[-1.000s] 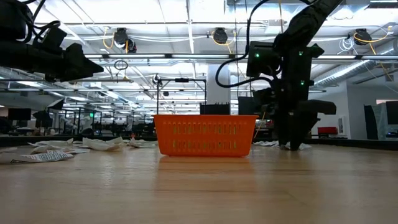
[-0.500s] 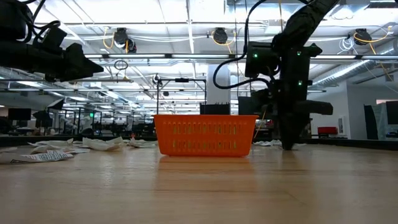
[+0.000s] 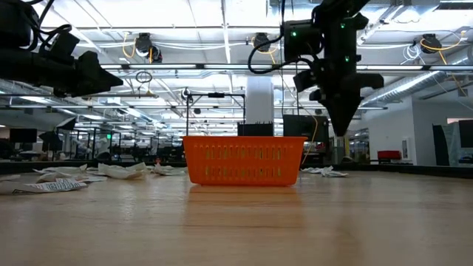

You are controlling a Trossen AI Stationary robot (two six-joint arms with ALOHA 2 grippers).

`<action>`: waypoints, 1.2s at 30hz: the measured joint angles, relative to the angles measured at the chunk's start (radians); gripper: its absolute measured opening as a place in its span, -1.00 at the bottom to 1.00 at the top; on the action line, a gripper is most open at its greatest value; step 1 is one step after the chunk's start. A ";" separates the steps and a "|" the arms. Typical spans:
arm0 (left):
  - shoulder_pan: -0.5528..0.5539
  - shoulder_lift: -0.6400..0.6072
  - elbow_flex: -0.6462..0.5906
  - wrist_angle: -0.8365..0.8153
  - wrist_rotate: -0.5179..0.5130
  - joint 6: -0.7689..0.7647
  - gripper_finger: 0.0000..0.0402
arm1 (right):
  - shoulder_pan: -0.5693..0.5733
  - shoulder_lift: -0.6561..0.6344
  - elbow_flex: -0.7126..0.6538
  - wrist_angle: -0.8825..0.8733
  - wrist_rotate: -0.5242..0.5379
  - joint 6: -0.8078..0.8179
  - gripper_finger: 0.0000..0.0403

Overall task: Pick & Place First Aid Supplies
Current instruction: Put the black towelette pack into the black bin

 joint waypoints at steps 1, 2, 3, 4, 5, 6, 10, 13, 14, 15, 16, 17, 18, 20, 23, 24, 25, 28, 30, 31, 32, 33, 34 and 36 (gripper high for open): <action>0.000 0.000 0.000 0.000 0.000 0.000 0.52 | -0.004 0.000 0.010 -0.015 -0.001 0.008 -0.99; 0.000 0.000 0.000 0.000 0.000 0.000 0.52 | -0.008 0.000 0.019 -0.026 -0.001 0.016 -0.99; 0.000 0.000 0.000 0.000 0.000 0.000 0.52 | -0.013 0.000 0.026 -0.031 -0.001 0.022 -0.99; 0.000 0.000 0.000 0.000 0.000 0.000 0.52 | -0.017 0.000 0.033 -0.033 -0.002 0.023 -0.99; 0.000 0.000 0.000 0.000 0.000 0.000 0.52 | -0.022 0.000 0.041 -0.034 -0.002 0.023 -1.00; 0.000 0.000 0.000 0.000 0.000 0.000 0.52 | -0.026 0.001 0.051 -0.034 -0.002 0.021 -1.00; 0.000 0.000 0.000 0.000 0.000 0.000 0.52 | -0.044 0.082 0.158 -0.047 -0.002 -0.015 -1.00; 0.000 0.000 0.000 0.000 0.000 0.000 0.52 | -0.063 0.159 0.266 -0.052 -0.003 -0.047 -1.00; 0.000 0.000 0.000 0.000 0.000 0.000 0.52 | -0.069 0.186 0.305 -0.053 -0.003 -0.058 -1.00; 0.000 0.000 0.000 0.000 0.000 0.000 0.52 | -0.076 0.212 0.340 -0.056 -0.004 -0.069 -1.00; 0.000 0.000 0.000 0.000 0.000 0.000 0.52 | -0.082 0.238 0.373 -0.057 -0.004 -0.080 -1.00; 0.000 0.000 0.000 0.000 0.000 0.000 0.52 | -0.088 0.264 0.409 -0.058 -0.003 -0.089 -1.00; 0.000 0.000 0.000 0.000 0.000 0.000 0.52 | -0.092 0.293 0.447 -0.060 -0.004 -0.099 -1.00; 0.000 0.000 0.000 0.000 0.000 0.000 0.52 | -0.099 0.342 0.516 -0.061 -0.003 -0.114 -1.00; 0.000 0.000 0.000 0.000 0.000 0.000 0.52 | -0.108 0.409 0.612 -0.063 -0.004 -0.134 -1.00; 0.000 0.000 0.000 0.000 0.000 0.000 0.52 | -0.111 0.431 0.646 -0.064 -0.004 -0.140 -1.00; 0.000 0.000 0.000 0.000 0.000 0.000 0.52 | -0.113 0.454 0.679 -0.066 -0.004 -0.144 -1.00; 0.000 0.000 0.000 0.000 0.000 0.000 0.52 | -0.118 0.515 0.767 -0.080 -0.005 -0.144 -1.00; 0.000 0.000 0.000 0.000 0.000 0.000 0.52 | -0.120 0.547 0.817 -0.097 -0.005 -0.147 -1.00; 0.000 0.000 0.000 0.000 0.000 0.000 0.52 | -0.121 0.560 0.838 -0.107 -0.005 -0.152 -1.00; 0.000 0.000 0.000 0.000 0.000 0.000 0.52 | -0.120 0.571 0.855 -0.112 -0.005 -0.156 -1.00; 0.000 0.000 0.000 0.000 0.000 0.000 0.52 | -0.120 0.579 0.865 -0.113 -0.005 -0.157 -1.00; 0.000 0.000 0.000 0.000 0.000 0.000 0.52 | -0.120 0.584 0.866 -0.109 -0.007 -0.157 -1.00; 0.000 0.000 0.000 0.000 0.000 0.000 0.52 | -0.121 0.596 0.858 -0.100 -0.031 -0.150 -1.00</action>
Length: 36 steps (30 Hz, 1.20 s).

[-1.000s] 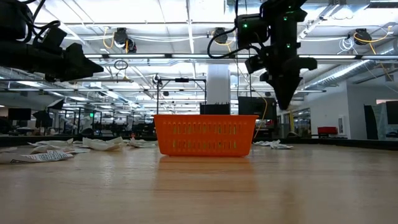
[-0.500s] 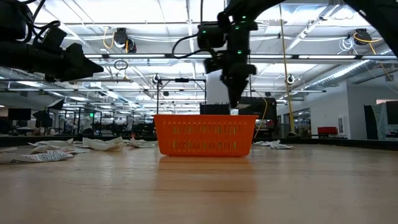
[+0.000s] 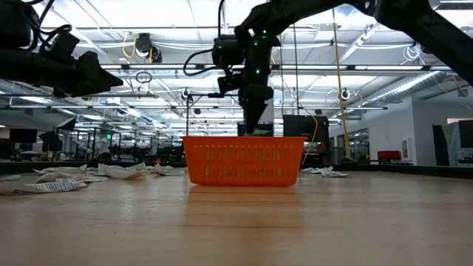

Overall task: Pick & Place First Aid Supplies
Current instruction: Put the black towelette pack into the black bin

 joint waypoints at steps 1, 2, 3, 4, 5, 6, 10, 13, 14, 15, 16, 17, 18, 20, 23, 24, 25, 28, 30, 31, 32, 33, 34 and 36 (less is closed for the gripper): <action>0.000 0.000 0.000 0.000 0.000 0.000 0.52 | 0.000 0.006 -0.007 0.007 -0.020 0.007 -1.00; 0.000 0.000 0.000 0.000 0.000 0.000 0.52 | 0.000 0.009 -0.018 0.016 -0.026 0.013 -1.00; 0.000 0.000 0.000 0.000 0.000 0.000 0.52 | 0.000 0.010 -0.032 0.031 -0.026 0.015 -1.00; 0.000 0.000 0.000 0.000 0.000 0.000 0.52 | 0.000 0.010 -0.050 0.053 -0.025 0.015 -1.00; 0.000 0.000 0.000 0.000 0.000 0.000 0.52 | 0.000 0.009 -0.069 0.081 -0.025 0.015 -1.00; 0.000 0.000 0.000 0.000 0.000 0.000 0.52 | 0.000 0.008 -0.089 0.110 -0.025 0.015 -1.00; 0.000 0.000 0.000 0.000 0.000 0.000 0.52 | 0.000 0.009 -0.151 0.174 -0.025 0.017 -1.00; 0.000 0.000 0.000 0.000 0.000 0.000 0.52 | 0.001 0.009 -0.178 0.199 -0.023 0.017 -0.99; 0.000 0.000 0.000 0.000 0.000 0.000 0.52 | 0.001 0.009 -0.181 0.200 -0.022 0.017 -0.98; 0.000 0.000 0.000 0.000 0.000 0.000 0.52 | 0.001 0.009 -0.182 0.201 -0.020 0.017 -0.96; 0.000 0.000 0.000 0.000 0.000 0.000 0.52 | 0.001 0.009 -0.182 0.202 -0.020 0.017 -0.94; 0.000 0.000 0.000 0.000 0.000 0.000 0.52 | 0.001 0.009 -0.182 0.206 -0.019 0.017 -0.91; 0.000 0.000 0.000 0.000 0.000 0.000 0.52 | 0.001 0.008 -0.182 0.210 -0.019 0.017 -0.87; 0.000 0.000 0.000 0.000 0.000 0.000 0.52 | 0.001 0.006 -0.182 0.214 -0.020 0.017 -0.77; 0.000 0.000 0.000 0.000 0.000 0.000 0.52 | 0.001 0.000 -0.181 0.213 -0.022 0.017 -0.55; 0.000 0.000 0.000 0.000 0.000 0.000 0.52 | 0.001 -0.001 -0.176 0.211 -0.021 0.018 -0.47; 0.000 0.000 0.000 0.000 0.000 0.000 0.52 | 0.001 -0.001 -0.173 0.207 -0.019 0.027 -0.38; 0.000 0.000 0.000 0.000 0.000 0.000 0.52 | -0.007 -0.028 -0.171 0.192 -0.023 0.103 -0.16; 0.000 0.000 0.000 0.000 0.000 0.000 0.52 | -0.012 -0.045 -0.166 0.193 -0.024 0.135 -0.06; 0.000 0.000 0.000 0.000 0.000 0.000 0.52 | -0.013 -0.055 -0.165 0.186 -0.022 0.147 -0.02; 0.000 0.000 0.000 0.000 0.000 0.000 0.52 | -0.016 -0.063 -0.166 0.173 -0.023 0.157 0.01; 0.000 0.000 0.000 0.000 0.000 0.000 0.52 | -0.019 -0.069 -0.167 0.163 -0.023 0.170 0.04; 0.000 0.000 0.000 0.000 0.000 0.000 0.52 | -0.020 -0.076 -0.168 0.153 -0.022 0.184 0.05; 0.000 0.000 0.000 0.000 0.000 0.000 0.52 | -0.020 -0.094 -0.169 0.154 -0.023 0.214 0.07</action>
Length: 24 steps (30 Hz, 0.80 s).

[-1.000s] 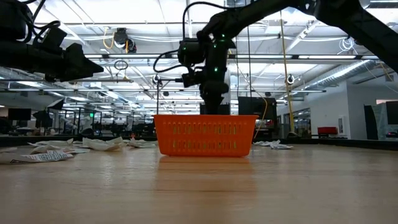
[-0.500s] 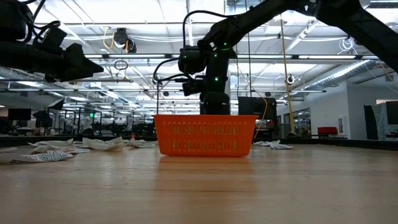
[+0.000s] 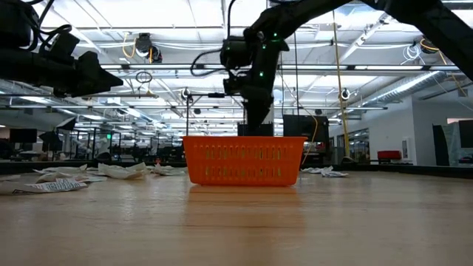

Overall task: Pick & Place First Aid Supplies
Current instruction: Put the black towelette pack into the black bin

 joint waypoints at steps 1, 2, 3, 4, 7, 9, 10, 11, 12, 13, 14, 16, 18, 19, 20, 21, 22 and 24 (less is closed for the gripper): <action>0.000 0.000 0.000 0.000 0.000 0.000 0.52 | 0.000 -0.010 0.000 -0.003 0.000 0.013 0.07; 0.000 0.000 0.000 0.000 0.000 0.000 0.52 | 0.000 -0.017 0.000 -0.008 -0.001 0.023 0.07; 0.000 0.000 0.000 0.000 0.000 0.000 0.52 | 0.000 -0.020 0.001 -0.013 0.000 0.036 0.07; 0.000 0.000 0.000 0.000 0.000 0.000 0.52 | 0.000 -0.021 0.002 -0.019 -0.001 0.049 0.06; 0.000 0.000 0.000 0.000 0.000 0.000 0.52 | 0.000 -0.030 -0.036 -0.016 -0.003 0.074 0.04; 0.000 0.000 0.000 0.000 0.000 0.000 0.52 | 0.001 -0.075 -0.103 -0.006 -0.003 0.073 0.04; 0.000 0.000 0.000 0.000 0.000 0.000 0.52 | 0.003 -0.103 -0.141 0.004 0.000 0.071 0.04; 0.000 0.000 0.000 0.000 0.000 0.000 0.52 | 0.005 -0.133 -0.178 0.014 -0.001 0.069 0.04; 0.000 0.000 0.000 0.000 0.000 0.000 0.52 | 0.007 -0.164 -0.217 0.037 -0.002 0.069 0.04; 0.000 0.000 0.000 0.000 0.000 0.000 0.52 | 0.008 -0.195 -0.262 0.054 0.001 0.069 0.05; 0.000 0.000 0.000 0.000 0.000 0.000 0.52 | 0.011 -0.221 -0.304 0.065 -0.001 0.069 0.05; 0.000 0.000 0.000 0.000 0.000 0.000 0.52 | 0.019 -0.273 -0.382 0.079 -0.001 0.067 0.05; 0.000 0.000 0.000 0.000 0.000 0.000 0.52 | 0.024 -0.330 -0.450 0.100 -0.003 0.066 0.05; 0.000 0.000 0.000 0.000 0.000 0.000 0.52 | 0.024 -0.355 -0.480 0.104 -0.003 0.066 0.05; 0.000 0.000 0.000 0.000 0.000 0.000 0.52 | 0.024 -0.378 -0.508 0.105 -0.003 0.067 0.04; 0.000 0.000 0.000 0.000 0.000 0.000 0.52 | 0.025 -0.401 -0.536 0.105 -0.001 0.068 0.04; 0.000 0.000 0.000 0.000 0.000 0.000 0.52 | 0.025 -0.420 -0.562 0.103 0.000 0.069 0.05; 0.000 0.000 0.000 0.000 0.000 0.000 0.52 | 0.025 -0.461 -0.607 0.107 0.000 0.069 0.05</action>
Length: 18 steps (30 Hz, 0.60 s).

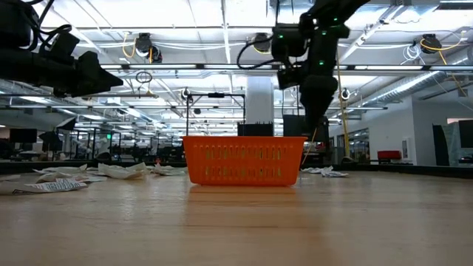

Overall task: Pick & Place First Aid Supplies
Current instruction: Put the black towelette pack into the black bin

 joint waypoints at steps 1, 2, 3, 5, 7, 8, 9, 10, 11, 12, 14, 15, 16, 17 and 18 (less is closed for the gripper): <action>0.000 0.000 0.000 0.000 0.000 0.000 0.52 | 0.000 -0.020 -0.019 0.006 0.000 0.000 0.05; 0.000 0.000 0.000 0.000 0.000 0.000 0.52 | 0.000 -0.039 -0.036 0.008 0.000 0.000 0.05; 0.000 0.000 0.000 0.000 0.000 0.000 0.52 | 0.000 -0.055 -0.054 0.007 0.000 0.000 0.05; 0.000 0.000 0.000 0.000 0.000 0.000 0.52 | -0.001 -0.081 -0.087 0.006 -0.001 -0.001 0.05; 0.000 0.000 0.000 0.000 0.000 0.000 0.52 | -0.003 -0.096 -0.113 0.010 0.000 -0.002 0.05; 0.000 0.000 0.000 0.000 0.000 0.000 0.52 | -0.003 -0.102 -0.126 0.017 0.000 -0.002 0.05; 0.000 0.000 0.000 0.000 0.000 0.000 0.52 | -0.003 -0.104 -0.141 0.026 0.001 -0.002 0.05; 0.000 0.000 0.000 0.000 0.000 0.000 0.52 | -0.003 -0.104 -0.159 0.035 0.003 -0.002 0.05; 0.000 0.000 0.000 0.000 0.000 0.000 0.52 | -0.003 -0.104 -0.178 0.051 0.002 -0.001 0.05; 0.000 0.000 0.000 0.000 0.000 0.000 0.52 | -0.003 -0.103 -0.198 0.073 0.002 0.000 0.05; 0.000 0.000 0.000 0.000 0.000 0.000 0.52 | -0.003 -0.103 -0.238 0.133 0.002 -0.001 0.05; 0.000 0.000 0.000 0.000 0.000 0.000 0.52 | -0.003 -0.103 -0.259 0.165 0.003 -0.002 0.05; 0.000 0.000 0.000 0.000 0.000 0.000 0.52 | -0.003 -0.104 -0.281 0.196 0.003 -0.002 0.05; 0.000 0.000 0.000 0.000 0.000 0.000 0.52 | -0.003 -0.103 -0.302 0.226 0.003 -0.003 0.05; 0.000 0.000 0.000 0.000 0.000 0.000 0.52 | -0.003 -0.103 -0.323 0.255 0.004 -0.003 0.05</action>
